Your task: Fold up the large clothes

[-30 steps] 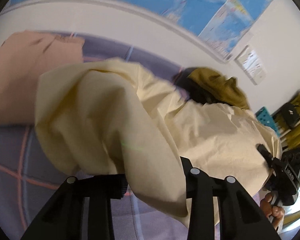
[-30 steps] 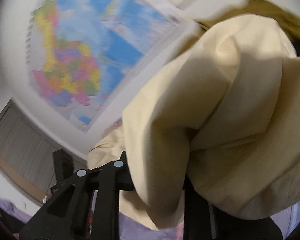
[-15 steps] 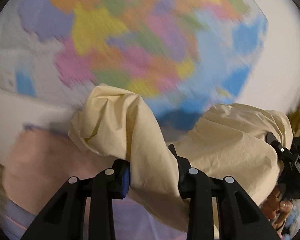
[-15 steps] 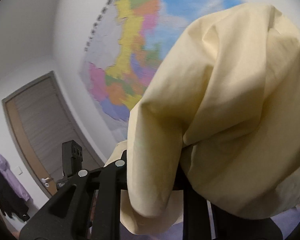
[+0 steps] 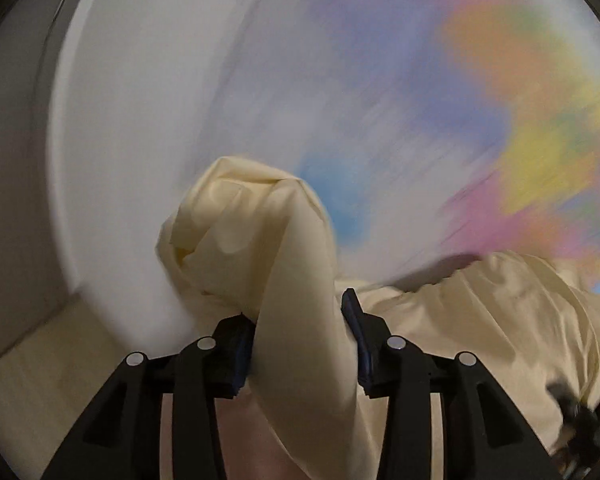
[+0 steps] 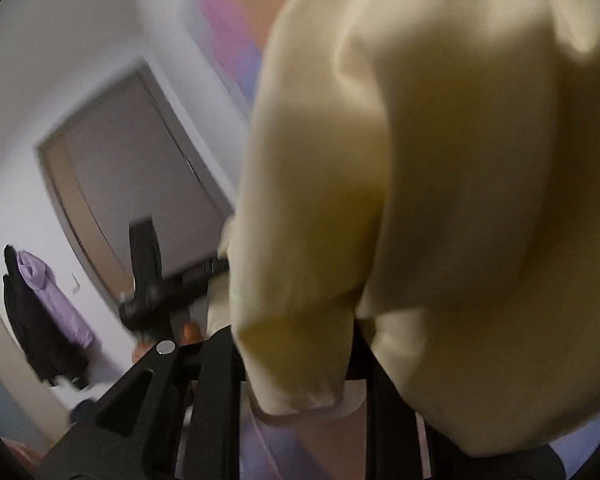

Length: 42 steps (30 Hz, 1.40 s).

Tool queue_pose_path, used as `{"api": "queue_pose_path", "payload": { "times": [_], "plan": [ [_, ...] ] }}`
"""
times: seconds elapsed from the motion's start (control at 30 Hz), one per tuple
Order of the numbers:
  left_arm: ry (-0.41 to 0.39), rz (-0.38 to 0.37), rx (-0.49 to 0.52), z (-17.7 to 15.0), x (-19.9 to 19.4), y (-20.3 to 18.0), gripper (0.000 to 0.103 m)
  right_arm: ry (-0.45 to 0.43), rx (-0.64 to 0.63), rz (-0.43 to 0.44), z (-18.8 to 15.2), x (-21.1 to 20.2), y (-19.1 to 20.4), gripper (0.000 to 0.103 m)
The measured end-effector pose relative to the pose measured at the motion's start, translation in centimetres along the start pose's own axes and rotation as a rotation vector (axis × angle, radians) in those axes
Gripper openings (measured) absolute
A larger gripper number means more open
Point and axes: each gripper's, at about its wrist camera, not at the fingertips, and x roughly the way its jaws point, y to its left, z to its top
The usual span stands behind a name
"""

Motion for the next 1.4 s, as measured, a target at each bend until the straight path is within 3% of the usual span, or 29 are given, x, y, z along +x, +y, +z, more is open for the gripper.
{"api": "queue_pose_path", "payload": {
  "times": [0.07, 0.1, 0.13, 0.17, 0.2, 0.27, 0.37, 0.43, 0.47, 0.57, 0.63, 0.67, 0.7, 0.8, 0.9, 0.93, 1.07, 1.17, 1.23, 1.33, 1.4],
  "plan": [
    [0.155, 0.048, -0.051, -3.5, 4.3, 3.1, 0.039, 0.159, 0.114, -0.044, -4.1, 3.2, -3.4, 0.022],
    [0.187, 0.081, -0.065, -4.9, 5.4, 4.4, 0.040, 0.186, 0.161, -0.040, -5.7, 3.4, -4.7, 0.026],
    [0.195, 0.063, -0.087, -5.9, 5.7, 5.5, 0.043, 0.191, 0.202, -0.032, -6.7, 3.3, -5.7, 0.029],
    [0.205, 0.036, -0.106, -6.3, 5.6, 6.3, 0.046, 0.188, 0.237, -0.015, -7.3, 2.5, -6.4, 0.035],
    [0.211, 0.010, -0.122, -6.6, 5.3, 6.8, 0.053, 0.194, 0.259, -0.008, -7.6, 1.7, -6.8, 0.053],
    [0.213, -0.027, -0.136, -6.6, 4.5, 7.4, 0.058, 0.194, 0.269, -0.004, -7.7, -0.3, -7.1, 0.072],
    [0.236, -0.085, -0.112, -6.7, 3.8, 7.2, 0.075, 0.160, 0.274, -0.022, -8.1, -4.3, -7.9, 0.073],
    [0.268, -0.112, -0.077, -7.1, 3.9, 6.3, 0.077, 0.110, 0.340, -0.076, -8.5, -7.3, -9.8, 0.073],
    [0.281, -0.109, -0.053, -7.3, 4.2, 5.4, 0.083, 0.089, 0.375, -0.073, -8.3, -7.7, -10.8, 0.073],
    [0.280, -0.062, -0.003, -8.3, 4.2, 3.6, 0.085, 0.045, 0.407, -0.092, -7.1, -8.3, -12.9, 0.074],
    [0.271, -0.048, 0.002, -8.1, 4.5, 3.0, 0.084, 0.048, 0.336, -0.108, -5.5, -6.9, -12.2, 0.058],
    [0.268, -0.035, -0.002, -8.0, 4.9, 3.8, 0.082, 0.067, 0.281, -0.101, -5.1, -6.2, -11.3, 0.029],
    [0.264, -0.016, 0.001, -7.7, 5.0, 3.8, 0.078, 0.092, 0.247, -0.107, -5.0, -5.6, -10.4, 0.012],
    [0.257, 0.040, 0.006, -7.2, 5.8, 3.7, 0.073, 0.120, 0.041, -0.125, -5.4, -7.0, -8.0, 0.006],
    [0.252, 0.082, 0.003, -6.7, 6.7, 3.8, 0.072, 0.304, -0.022, -0.244, -8.7, -6.5, -8.8, 0.005],
    [0.248, 0.096, 0.004, -6.7, 6.3, 4.1, 0.072, 0.329, -0.022, -0.270, -9.2, -6.8, -9.3, 0.005],
    [0.214, 0.177, 0.038, -6.8, 5.2, 3.6, 0.072, 0.269, -0.027, -0.303, -9.3, -9.6, -7.8, 0.024],
    [0.124, 0.207, 0.046, -6.9, 1.9, 3.4, 0.072, 0.208, -0.053, -0.368, -8.2, -11.3, -6.3, 0.053],
    [0.050, 0.222, 0.056, -6.8, -0.7, 3.3, 0.074, 0.141, -0.017, -0.381, -7.1, -12.5, -6.4, 0.052],
    [-0.020, 0.151, 0.115, -6.6, -4.1, 2.0, 0.078, 0.052, -0.032, -0.384, -5.4, -13.5, -5.8, 0.050],
    [-0.018, 0.073, 0.185, -7.1, -4.8, -0.4, 0.080, 0.080, -0.059, -0.379, -4.6, -12.3, -5.6, 0.050]
  ]
}}
